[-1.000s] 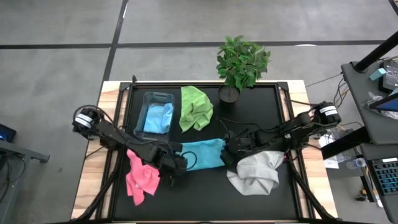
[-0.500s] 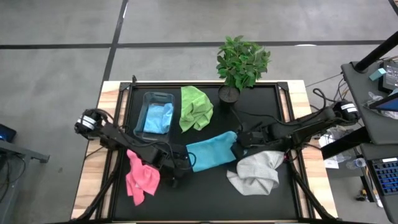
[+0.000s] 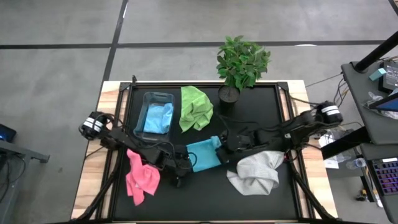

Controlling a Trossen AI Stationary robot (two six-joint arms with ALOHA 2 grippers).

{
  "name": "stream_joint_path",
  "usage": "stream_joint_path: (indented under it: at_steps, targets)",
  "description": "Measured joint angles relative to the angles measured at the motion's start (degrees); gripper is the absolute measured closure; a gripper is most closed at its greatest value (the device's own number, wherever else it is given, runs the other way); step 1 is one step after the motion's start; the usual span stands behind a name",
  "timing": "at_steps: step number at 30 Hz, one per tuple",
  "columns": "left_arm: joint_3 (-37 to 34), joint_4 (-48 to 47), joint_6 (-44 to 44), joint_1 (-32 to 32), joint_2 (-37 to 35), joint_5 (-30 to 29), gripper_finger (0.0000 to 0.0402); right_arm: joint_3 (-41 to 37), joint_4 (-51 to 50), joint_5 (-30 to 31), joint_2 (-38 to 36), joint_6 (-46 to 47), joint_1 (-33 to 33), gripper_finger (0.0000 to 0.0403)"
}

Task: Fold microfiber towels
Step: Fold the blue microfiber towel

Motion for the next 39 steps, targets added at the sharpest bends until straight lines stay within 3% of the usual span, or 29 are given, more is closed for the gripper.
stream_joint_path:
  at_steps: [15,26,39]
  targets:
    - [-0.63,3.49,0.00,0.14,1.13,-0.15,0.0286,18.43,-2.21,0.73,16.66,-8.63,0.00,0.0390]
    - [-0.72,4.43,0.00,0.14,1.13,-0.12,0.0286,22.80,-2.53,2.18,21.57,-9.51,0.00,0.0385]
    - [-0.72,4.40,0.04,0.14,1.09,-0.06,0.0286,22.86,-0.51,-0.04,21.87,-10.23,0.29,0.0239]
